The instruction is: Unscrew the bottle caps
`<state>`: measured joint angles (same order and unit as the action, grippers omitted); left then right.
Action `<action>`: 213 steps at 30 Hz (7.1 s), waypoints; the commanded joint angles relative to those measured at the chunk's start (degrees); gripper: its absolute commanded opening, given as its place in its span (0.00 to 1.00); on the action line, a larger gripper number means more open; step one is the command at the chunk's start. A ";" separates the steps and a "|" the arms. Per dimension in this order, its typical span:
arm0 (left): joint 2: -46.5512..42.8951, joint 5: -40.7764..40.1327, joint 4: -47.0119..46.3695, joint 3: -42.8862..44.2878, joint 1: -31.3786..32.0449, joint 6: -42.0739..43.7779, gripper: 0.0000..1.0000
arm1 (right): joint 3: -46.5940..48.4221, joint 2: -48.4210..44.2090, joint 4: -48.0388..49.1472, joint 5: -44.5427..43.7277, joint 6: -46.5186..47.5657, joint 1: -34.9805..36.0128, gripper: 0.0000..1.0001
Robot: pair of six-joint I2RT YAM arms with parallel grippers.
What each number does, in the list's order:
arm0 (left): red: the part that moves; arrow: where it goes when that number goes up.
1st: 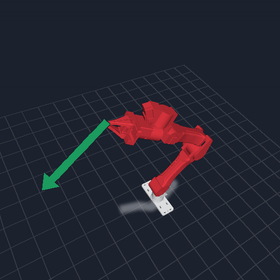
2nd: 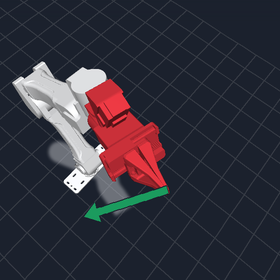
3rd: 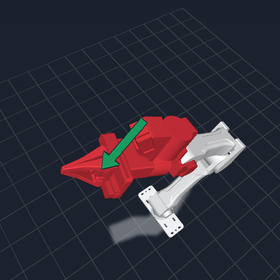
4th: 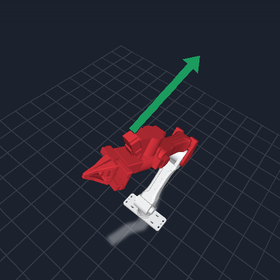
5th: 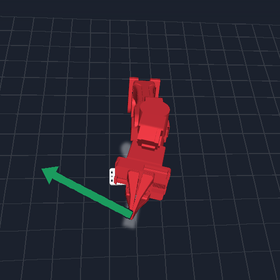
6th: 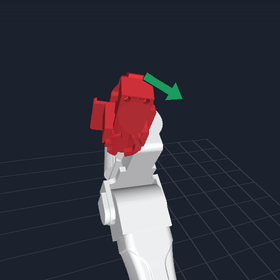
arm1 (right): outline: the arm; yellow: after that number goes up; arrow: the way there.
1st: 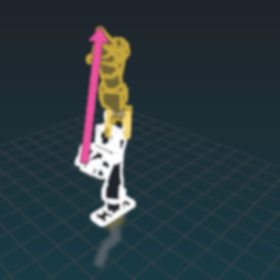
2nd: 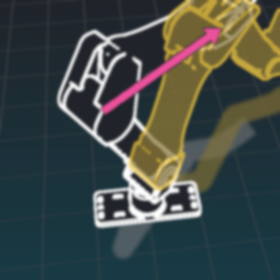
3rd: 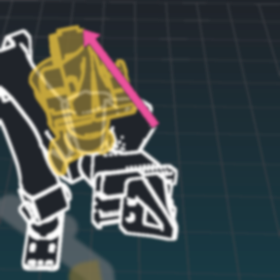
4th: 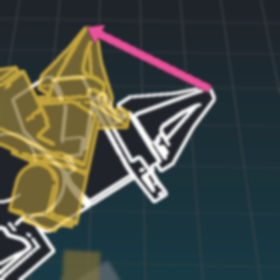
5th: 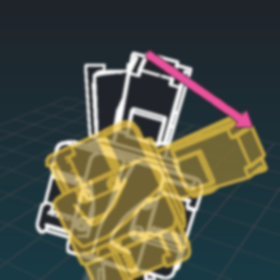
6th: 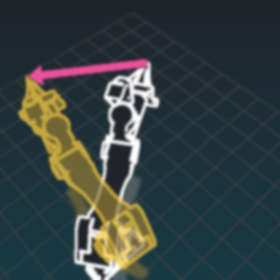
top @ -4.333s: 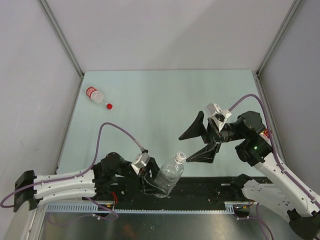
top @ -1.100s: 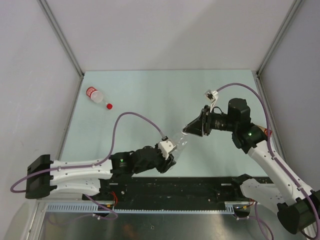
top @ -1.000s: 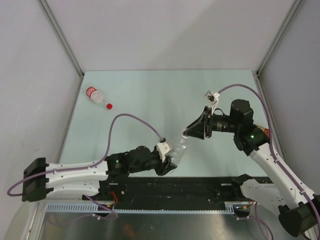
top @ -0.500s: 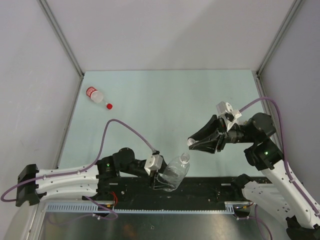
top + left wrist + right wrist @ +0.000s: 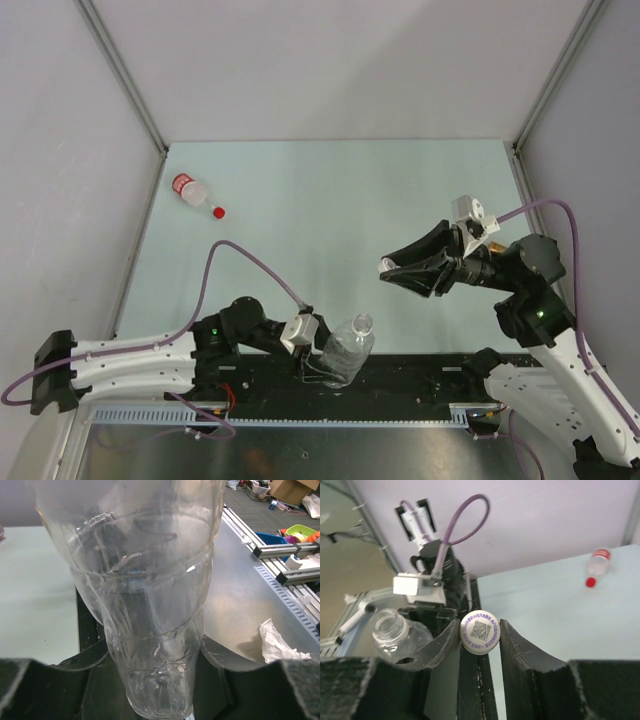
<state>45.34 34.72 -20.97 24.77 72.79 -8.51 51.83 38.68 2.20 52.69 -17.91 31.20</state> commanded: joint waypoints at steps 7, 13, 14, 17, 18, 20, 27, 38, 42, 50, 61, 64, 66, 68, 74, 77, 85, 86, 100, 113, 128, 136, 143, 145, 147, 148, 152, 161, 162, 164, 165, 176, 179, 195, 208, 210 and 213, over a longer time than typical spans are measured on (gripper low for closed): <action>-4.04 -11.30 -2.65 -3.90 -0.95 -0.69 0.00 | -1.81 2.11 -9.24 -18.91 4.46 -0.29 0.00; -3.66 -15.28 -2.63 -4.74 -4.46 -3.74 0.00 | -7.65 4.48 -5.41 -21.45 4.07 -0.39 0.00; -3.37 -15.73 -2.65 -4.96 -5.40 -4.43 0.00 | -8.21 5.27 -5.30 -22.04 4.27 -0.37 0.00; -2.46 -17.38 -2.79 -5.63 -7.99 -6.16 0.00 | -9.31 8.23 -5.37 -23.43 4.59 -0.63 0.00; -2.28 -17.92 -2.86 -5.80 -8.71 -6.60 0.00 | -9.57 9.30 -5.37 -23.87 4.35 -0.80 0.00; -1.90 -19.20 -2.87 -6.32 -10.43 -7.79 0.00 | -10.15 11.77 -5.19 -24.21 3.47 -1.39 0.00; -1.83 -24.95 -2.90 -9.80 -17.16 -13.54 0.00 | -10.67 20.80 -5.26 -27.83 1.51 -2.15 0.00; -4.25 -26.68 -2.19 -14.30 -23.48 -19.37 0.00 | -10.31 36.07 -7.29 -35.67 0.14 -1.62 0.03; -4.74 -24.86 -2.22 -14.21 -23.53 -19.56 0.00 | -9.41 40.08 -9.30 -37.39 0.35 -1.51 0.24; -7.06 -23.25 -2.23 -14.24 -23.55 -18.82 0.00 | -9.30 38.29 -9.91 -40.04 0.27 -1.32 0.73; -8.07 -22.75 -2.21 -14.80 -23.49 -18.89 0.00 | -9.30 31.39 -10.65 -36.81 0.45 -1.58 0.94; -7.68 -22.12 -2.23 -14.61 -23.49 -18.76 0.00 | -9.30 29.94 -10.71 -35.50 0.37 -2.04 0.95; -7.41 -21.66 -2.19 -14.56 -23.51 -18.74 0.00 | -9.25 28.90 -10.57 -34.30 0.34 -2.27 0.96; -7.14 -21.22 -2.22 -14.55 -23.54 -18.69 0.00 | -9.17 27.72 -10.40 -32.93 0.51 -2.43 0.98; -6.57 -19.70 -2.19 -14.28 -23.56 -18.85 0.00 | -9.03 22.65 -8.95 -26.98 1.59 -3.14 0.99; -5.83 -17.53 -2.20 -13.71 -23.53 -18.81 0.00 | -9.02 20.05 -5.91 -20.96 -0.43 -4.11 0.99; -1.24 -11.26 -2.21 -11.24 -23.06 -18.16 0.00 | -9.03 15.81 10.88 -5.21 -13.00 -5.11 0.99; -0.88 -10.91 -2.22 -10.89 -22.70 -17.96 0.00 | -9.03 15.77 13.17 -4.29 -15.04 -5.01 0.99; 4.38 -12.15 -2.23 -6.44 -15.85 -14.91 0.00 | -8.18 23.39 23.36 -5.15 -22.93 1.92 0.97; 5.58 -13.61 -2.23 -5.35 -14.66 -13.93 0.00 | -7.66 24.58 21.09 -4.75 -22.00 4.02 0.22; -2.61 -24.14 2.91 -5.77 -14.61 -15.11 0.98 | -5.33 22.19 9.83 -8.19 -13.56 4.24 0.00; -11.01 -34.96 14.78 -3.69 -14.59 -15.69 0.99 | -1.40 20.36 -4.53 -17.50 -2.76 4.17 0.00; -15.51 -35.79 18.18 -3.65 -14.61 -16.17 0.99 | 0.56 15.46 -10.02 -33.43 6.70 5.09 0.00; -15.71 -35.32 18.27 -3.74 -14.57 -16.42 0.99 | 0.55 13.93 -10.28 -37.02 9.11 5.27 0.00; -15.46 -34.01 18.28 -3.81 -14.56 -16.68 0.99 | 0.55 12.58 -10.00 -39.85 11.36 5.47 0.00; -15.15 -33.71 18.26 -3.79 -14.58 -16.70 0.99 | 0.55 12.00 -9.66 -41.13 12.40 5.64 0.00; -13.18 -32.86 18.43 -3.58 -14.60 -16.07 1.00 | 0.47 10.95 -7.26 -44.90 15.78 5.93 0.00; -12.17 -32.58 18.75 -3.37 -14.61 -15.20 0.99 | 0.29 11.88 2.62 -49.70 20.59 5.85 0.00; -12.23 -32.77 18.80 -3.39 -14.61 -15.12 0.99 | 0.29 12.35 3.60 -50.01 20.66 5.74 0.00; -12.28 -32.96 18.85 -3.46 -14.61 -15.13 0.99 | 0.29 13.28 5.27 -50.79 20.42 5.54 0.00; -12.29 -33.05 18.86 -3.52 -14.52 -15.13 1.00 | 0.29 13.85 6.02 -51.21 20.27 5.50 0.00; -11.24 -34.51 18.86 -4.54 -14.51 -15.40 0.99 | -1.94 23.31 15.43 -57.91 20.07 2.65 0.00; -11.09 -34.49 18.93 -4.72 -14.60 -15.17 0.99 | -3.55 26.27 20.33 -58.58 17.74 0.23 0.00; -9.64 -34.52 19.02 -6.75 -14.60 -16.11 0.99 | -10.00 37.20 28.52 -63.43 12.74 -4.48 0.00; -12.11 -37.06 19.04 -8.57 -14.61 -18.65 0.99 | -12.04 32.65 25.19 -60.50 10.78 -4.42 0.72; -12.03 -37.13 19.04 -8.60 -14.57 -18.69 0.99 | -12.02 29.94 24.49 -58.13 10.31 -4.42 0.82; -11.46 -37.44 19.02 -8.47 -14.59 -18.93 1.00 | -12.02 24.59 23.46 -55.81 8.92 -4.40 0.97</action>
<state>33.80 -1.37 -0.69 16.56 58.02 -26.24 39.27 70.65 24.73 -6.72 -7.38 26.87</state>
